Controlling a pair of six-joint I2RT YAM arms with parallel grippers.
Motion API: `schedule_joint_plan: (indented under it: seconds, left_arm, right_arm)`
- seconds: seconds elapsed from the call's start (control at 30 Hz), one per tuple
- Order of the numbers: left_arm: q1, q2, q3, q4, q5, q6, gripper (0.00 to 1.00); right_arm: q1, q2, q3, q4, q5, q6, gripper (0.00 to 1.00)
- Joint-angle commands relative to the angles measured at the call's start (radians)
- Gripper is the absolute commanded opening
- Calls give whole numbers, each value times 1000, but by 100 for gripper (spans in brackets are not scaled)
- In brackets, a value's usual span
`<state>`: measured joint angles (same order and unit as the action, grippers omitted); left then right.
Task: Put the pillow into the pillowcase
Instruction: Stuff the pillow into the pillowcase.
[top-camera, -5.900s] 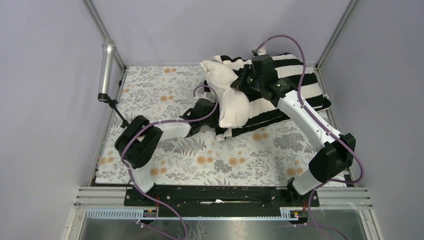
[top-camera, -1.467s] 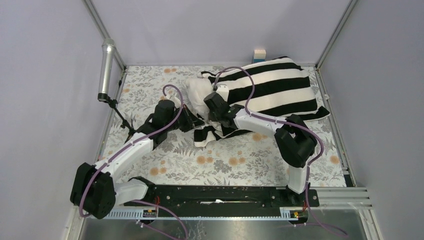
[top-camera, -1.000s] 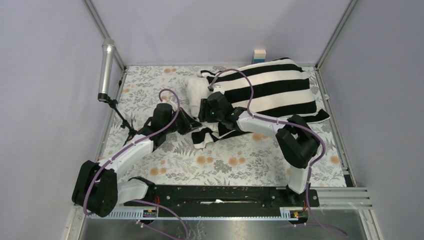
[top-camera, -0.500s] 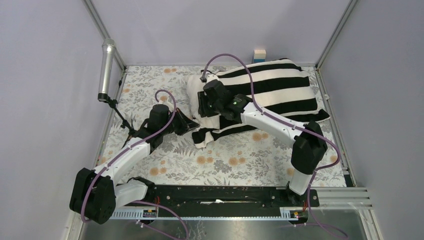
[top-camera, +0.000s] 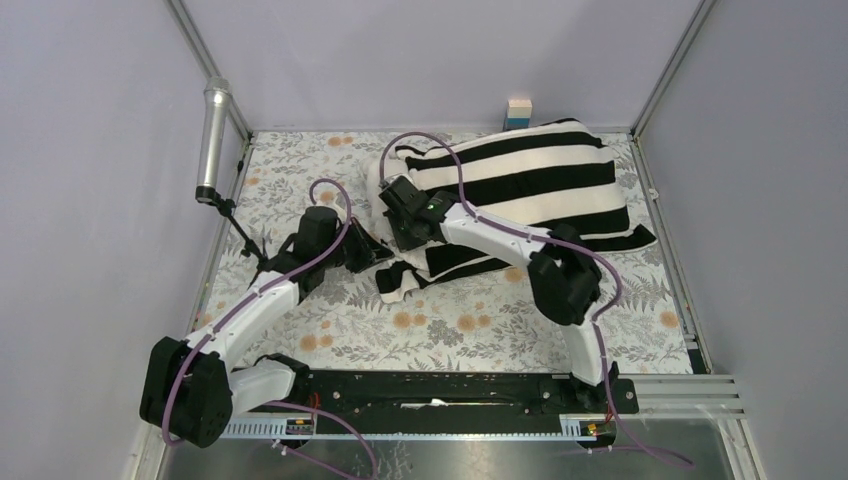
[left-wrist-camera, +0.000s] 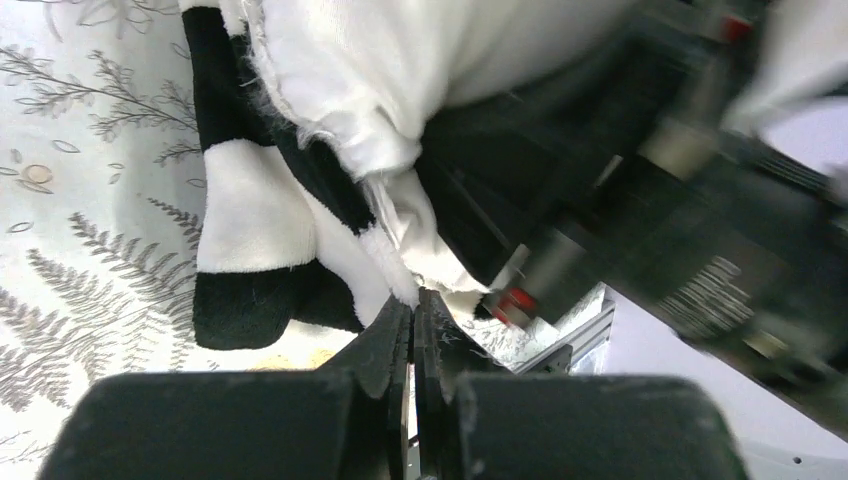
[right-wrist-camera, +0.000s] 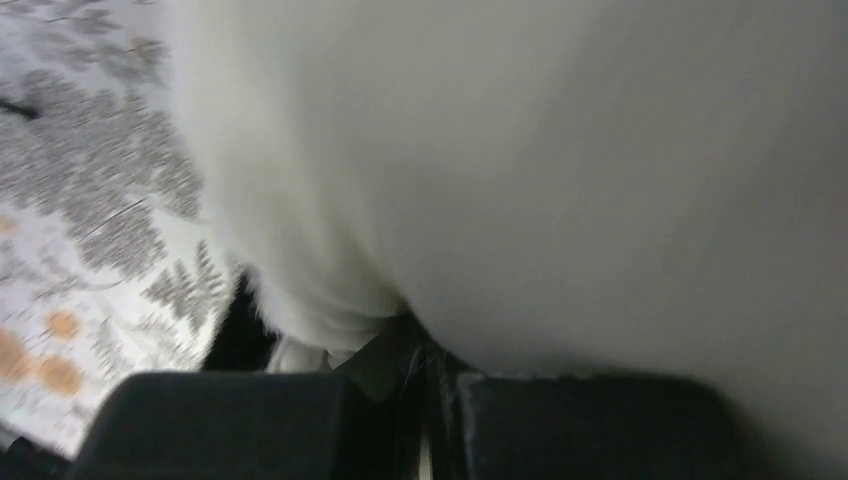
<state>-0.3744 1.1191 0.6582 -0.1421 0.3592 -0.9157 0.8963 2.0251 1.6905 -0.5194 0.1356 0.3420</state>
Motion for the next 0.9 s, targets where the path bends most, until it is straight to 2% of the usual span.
schedule_joint_plan:
  seconds: [0.0, 0.27, 0.37, 0.43, 0.53, 0.6, 0.67, 0.77, 0.8, 0.87]
  left_arm:
    - [7, -97, 165, 50, 89, 26, 0]
    - [7, -111, 338, 74, 205, -9, 0]
    - [7, -97, 367, 135, 225, -40, 0]
    - [6, -76, 387, 181, 231, -55, 0]
    - [6, -22, 399, 200, 238, -48, 0]
    - [6, 20, 362, 205, 235, -30, 0]
    - [6, 52, 283, 252, 238, -32, 0]
    - [6, 104, 162, 363, 246, -67, 0]
    - [6, 114, 144, 380, 247, -70, 0]
    - [6, 103, 130, 379, 244, -72, 0]
  right_arm:
    - [-64, 152, 33, -79, 112, 14, 1]
    - [-142, 225, 117, -74, 369, 47, 0]
    - [-129, 197, 53, 0, 405, 66, 0]
    - [-90, 155, -51, 123, 449, 33, 0]
    - [-82, 39, -210, 327, 232, 18, 0]
    - [-83, -57, -299, 459, 79, 39, 4]
    - [-85, -113, -304, 481, -55, 53, 7]
    - [-99, -94, -241, 474, -279, 74, 12]
    - [-102, -68, -230, 470, -322, 78, 13]
    - [-102, -2, -201, 414, -287, 78, 15]
